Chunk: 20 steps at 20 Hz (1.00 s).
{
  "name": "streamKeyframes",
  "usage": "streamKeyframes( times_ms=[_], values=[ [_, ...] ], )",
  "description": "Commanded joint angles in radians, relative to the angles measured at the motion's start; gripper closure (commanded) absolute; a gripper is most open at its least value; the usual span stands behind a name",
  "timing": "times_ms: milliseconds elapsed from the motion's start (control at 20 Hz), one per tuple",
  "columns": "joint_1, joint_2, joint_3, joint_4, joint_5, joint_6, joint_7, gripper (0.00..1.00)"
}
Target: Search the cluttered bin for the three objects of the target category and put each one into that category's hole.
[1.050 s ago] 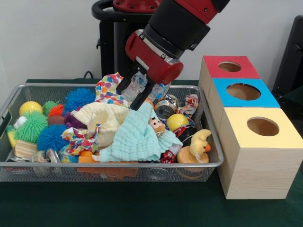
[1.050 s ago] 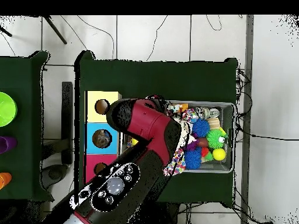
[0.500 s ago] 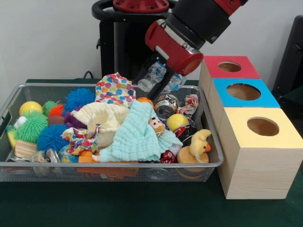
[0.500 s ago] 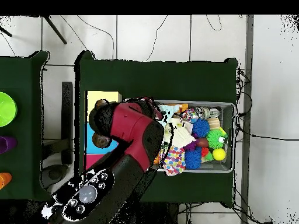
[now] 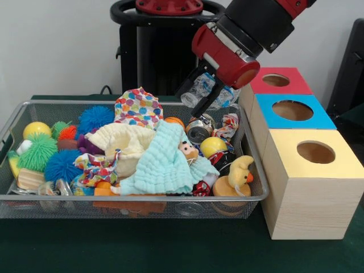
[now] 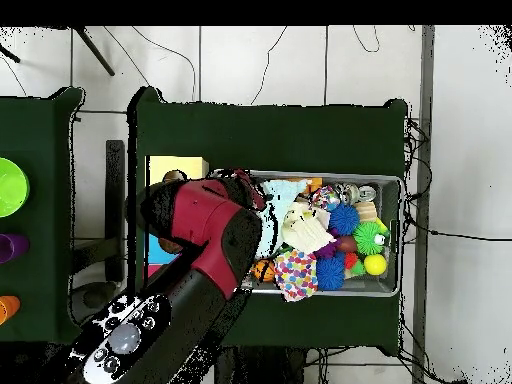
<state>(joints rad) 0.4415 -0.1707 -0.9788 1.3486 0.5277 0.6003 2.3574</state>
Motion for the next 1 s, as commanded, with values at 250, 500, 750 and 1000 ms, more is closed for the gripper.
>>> streamKeyframes(
  times_ms=[250, 500, 750, 1000],
  values=[
    [0.004, 0.046, 0.069, 0.013, 0.03, 0.129, 0.321, 1.0],
    [0.015, 0.054, 0.063, 0.007, 0.028, 0.137, 0.347, 1.0],
    [0.032, 0.064, 0.057, 0.002, 0.031, 0.151, 0.378, 1.0],
    [0.053, 0.077, 0.051, -0.013, 0.035, 0.182, 0.413, 1.0]
  ],
)
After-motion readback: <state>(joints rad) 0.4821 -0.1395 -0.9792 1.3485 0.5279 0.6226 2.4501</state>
